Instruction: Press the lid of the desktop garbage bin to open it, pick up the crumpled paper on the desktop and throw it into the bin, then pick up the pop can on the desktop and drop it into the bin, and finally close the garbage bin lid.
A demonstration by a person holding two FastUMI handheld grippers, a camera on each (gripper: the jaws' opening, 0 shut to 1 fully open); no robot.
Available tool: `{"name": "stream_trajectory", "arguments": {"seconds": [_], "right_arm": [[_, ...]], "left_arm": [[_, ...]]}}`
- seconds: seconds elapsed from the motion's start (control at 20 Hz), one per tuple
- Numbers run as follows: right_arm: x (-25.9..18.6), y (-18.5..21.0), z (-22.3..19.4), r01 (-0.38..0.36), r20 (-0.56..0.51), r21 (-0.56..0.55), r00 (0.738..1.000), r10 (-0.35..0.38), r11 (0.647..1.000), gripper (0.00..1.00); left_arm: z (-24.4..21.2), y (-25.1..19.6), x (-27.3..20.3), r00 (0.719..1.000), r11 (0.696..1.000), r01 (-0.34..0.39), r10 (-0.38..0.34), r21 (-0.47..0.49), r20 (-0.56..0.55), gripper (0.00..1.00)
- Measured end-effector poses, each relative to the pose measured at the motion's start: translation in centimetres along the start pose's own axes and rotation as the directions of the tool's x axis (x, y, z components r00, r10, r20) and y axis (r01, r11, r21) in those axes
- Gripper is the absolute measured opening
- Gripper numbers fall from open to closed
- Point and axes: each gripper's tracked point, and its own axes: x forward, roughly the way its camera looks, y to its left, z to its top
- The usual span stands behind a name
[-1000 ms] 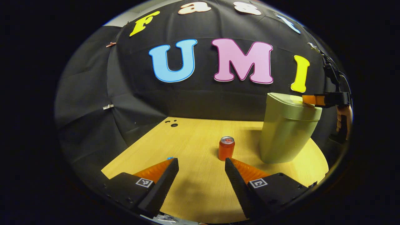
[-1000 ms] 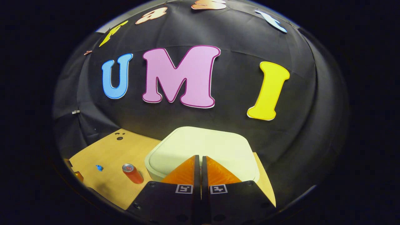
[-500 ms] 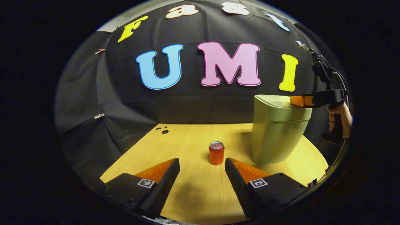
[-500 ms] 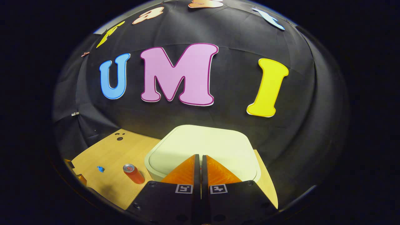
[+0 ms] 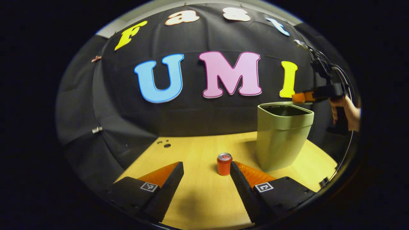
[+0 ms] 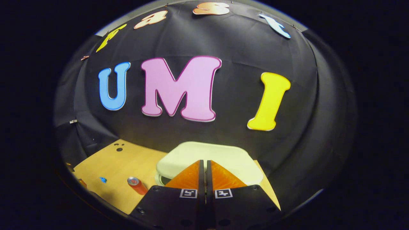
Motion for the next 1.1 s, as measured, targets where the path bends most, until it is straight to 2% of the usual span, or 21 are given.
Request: {"name": "stream_trajectory", "arguments": {"seconds": [0.1, 0.35, 0.65, 0.9, 1.1], "right_arm": [[-1.3, 0.9, 1.9, 0.019, 0.039, -0.008, 0.999, -0.019, 1.0, 0.08], [-4.4, 2.4, 2.3, 0.049, 0.06, -0.02, 0.997, -0.048, 0.999, 0.05], [-7.8, 3.3, -0.1, 0.06, 0.015, -0.007, 0.998, -0.06, 0.998, 0.05], [-10.1, 3.6, -3.5, 0.076, -0.045, 0.028, 0.996, -0.075, 0.997, 0.05], [-11.5, 4.2, -5.4, 0.073, -0.07, 0.056, 0.995, -0.069, 0.996, 0.05]], "left_arm": [[0.2, 1.5, -0.3, 0.999, 0.999, 0.025, -0.026, 0.035, 0.035, 0.94], [-1.1, 3.9, -0.8, 0.997, 0.998, 0.062, -0.06, -0.034, 0.04, 0.94], [-4.5, 6.1, -1.3, 0.998, 0.991, 0.065, -0.067, -0.117, -0.013, 0.94], [-6.6, 7.8, -0.9, 0.997, 0.988, 0.052, -0.06, -0.145, -0.053, 0.94], [-9.7, 9.1, 0.0, 0.993, 0.97, 0.032, -0.059, -0.241, -0.105, 0.94]]}}
